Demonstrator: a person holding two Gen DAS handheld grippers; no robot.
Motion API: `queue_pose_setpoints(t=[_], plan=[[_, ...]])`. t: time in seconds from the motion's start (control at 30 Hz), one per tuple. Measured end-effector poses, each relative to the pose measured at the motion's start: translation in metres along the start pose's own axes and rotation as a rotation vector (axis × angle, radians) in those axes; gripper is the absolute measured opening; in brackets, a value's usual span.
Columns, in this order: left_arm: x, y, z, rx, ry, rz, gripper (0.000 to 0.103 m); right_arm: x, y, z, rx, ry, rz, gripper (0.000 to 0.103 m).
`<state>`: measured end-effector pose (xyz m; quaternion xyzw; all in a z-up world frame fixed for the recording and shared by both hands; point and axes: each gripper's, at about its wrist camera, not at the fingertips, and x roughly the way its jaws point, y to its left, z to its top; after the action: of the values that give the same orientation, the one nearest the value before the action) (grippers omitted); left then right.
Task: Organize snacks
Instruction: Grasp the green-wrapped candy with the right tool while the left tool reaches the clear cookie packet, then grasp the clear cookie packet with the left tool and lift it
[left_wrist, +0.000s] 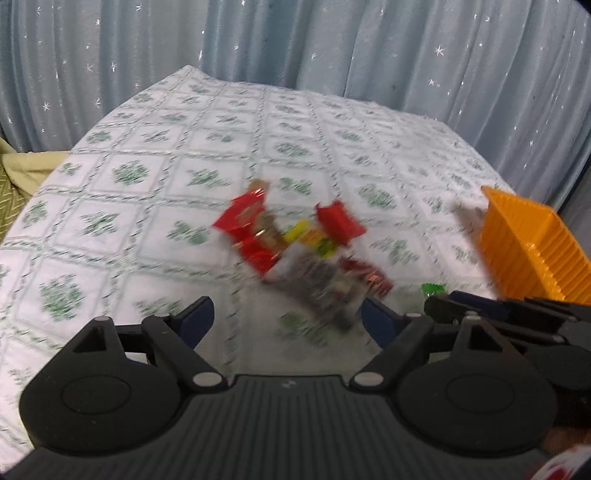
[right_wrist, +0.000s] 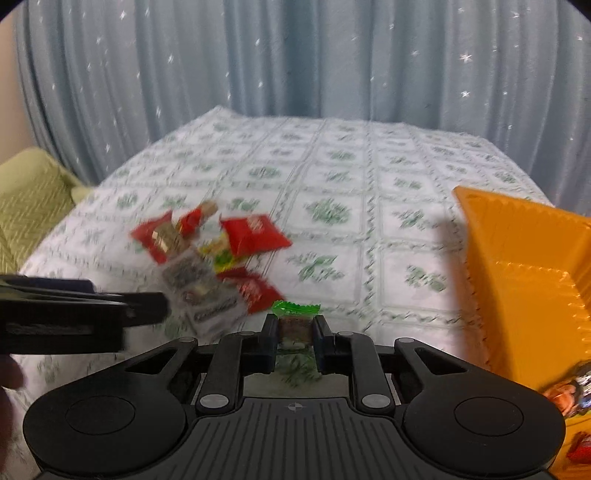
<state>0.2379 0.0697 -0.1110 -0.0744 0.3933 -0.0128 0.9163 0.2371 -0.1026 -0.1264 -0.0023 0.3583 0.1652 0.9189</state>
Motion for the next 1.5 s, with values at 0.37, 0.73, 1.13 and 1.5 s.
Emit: queue_pose_setpoints(t=[0.37,0.73,1.13,1.5], plan=[[0.048,-0.023,0.012,-0.013,0.022,-0.033,0.060,-0.019,-0.022,0.012,0.062,-0.057,-0.021,0.020],[0.043,-0.024,0.005,0.164,0.060,-0.023,0.040,-0.021,-0.027,0.011,0.085,-0.057,-0.008,0.020],[0.038,-0.024,-0.002,0.337,0.027,0.019,0.040,-0.024,-0.024,0.013,0.096,-0.060,0.002,0.020],[0.034,-0.028,0.000,0.363,0.053,0.002,0.034,-0.028,-0.025,0.009,0.124,-0.040,0.009,0.020]])
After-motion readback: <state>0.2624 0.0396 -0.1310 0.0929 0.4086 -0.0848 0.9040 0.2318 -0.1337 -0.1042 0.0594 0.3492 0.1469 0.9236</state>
